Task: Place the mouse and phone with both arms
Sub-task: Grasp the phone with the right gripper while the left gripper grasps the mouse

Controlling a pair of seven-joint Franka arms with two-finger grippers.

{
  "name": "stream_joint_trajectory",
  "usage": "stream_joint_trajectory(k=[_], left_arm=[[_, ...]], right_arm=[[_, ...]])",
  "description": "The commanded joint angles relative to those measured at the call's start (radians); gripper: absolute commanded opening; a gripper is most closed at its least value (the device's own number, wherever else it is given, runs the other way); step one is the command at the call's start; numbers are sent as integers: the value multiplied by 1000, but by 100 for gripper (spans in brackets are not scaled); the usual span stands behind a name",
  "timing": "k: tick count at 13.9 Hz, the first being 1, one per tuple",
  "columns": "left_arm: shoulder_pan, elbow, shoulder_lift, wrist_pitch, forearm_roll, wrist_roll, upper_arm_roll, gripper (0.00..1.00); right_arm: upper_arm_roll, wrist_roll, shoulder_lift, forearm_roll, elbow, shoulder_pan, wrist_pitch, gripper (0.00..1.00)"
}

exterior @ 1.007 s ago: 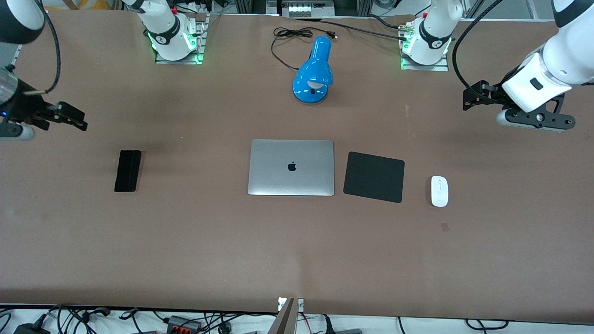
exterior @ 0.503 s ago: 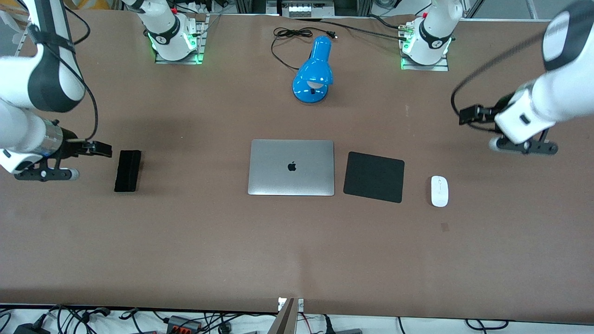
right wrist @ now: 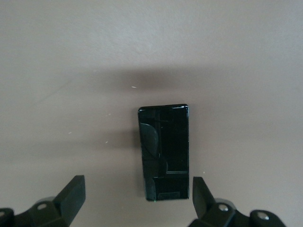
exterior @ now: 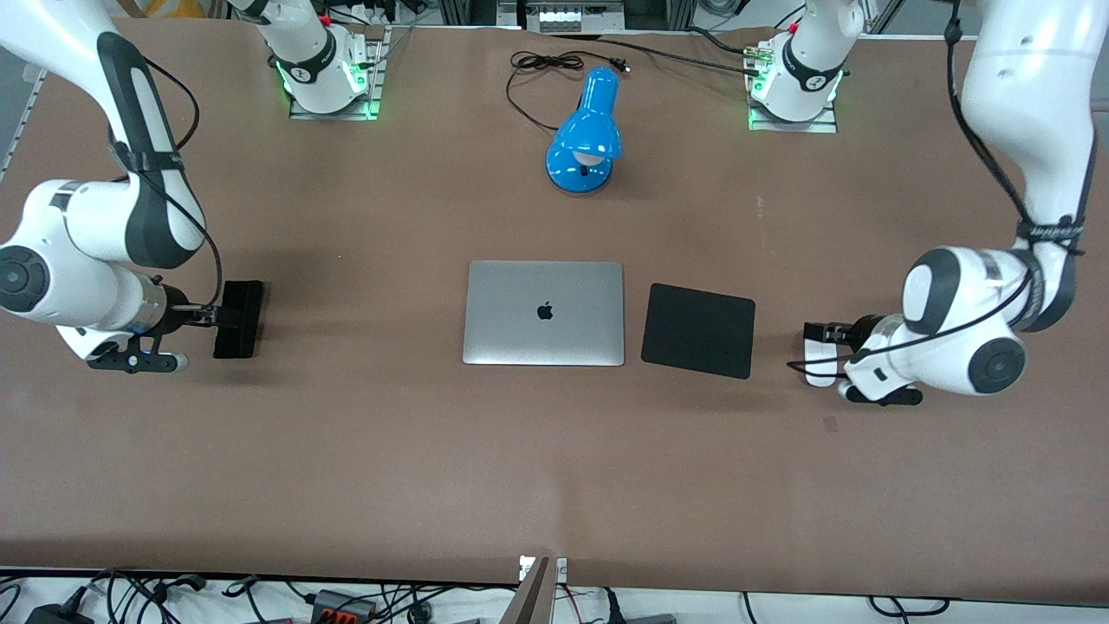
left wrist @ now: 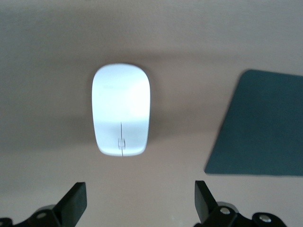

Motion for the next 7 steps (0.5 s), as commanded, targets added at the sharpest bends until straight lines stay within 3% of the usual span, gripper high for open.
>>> stream_joint_trajectory(k=[1, 7], left_arm=[[-7, 34, 23, 26, 27, 16, -5, 100], [-20, 36, 94, 94, 129, 11, -6, 100]], right_arm=[[4, 27, 7, -13, -53, -24, 78, 100], [4, 31, 56, -9, -123, -56, 184, 100]])
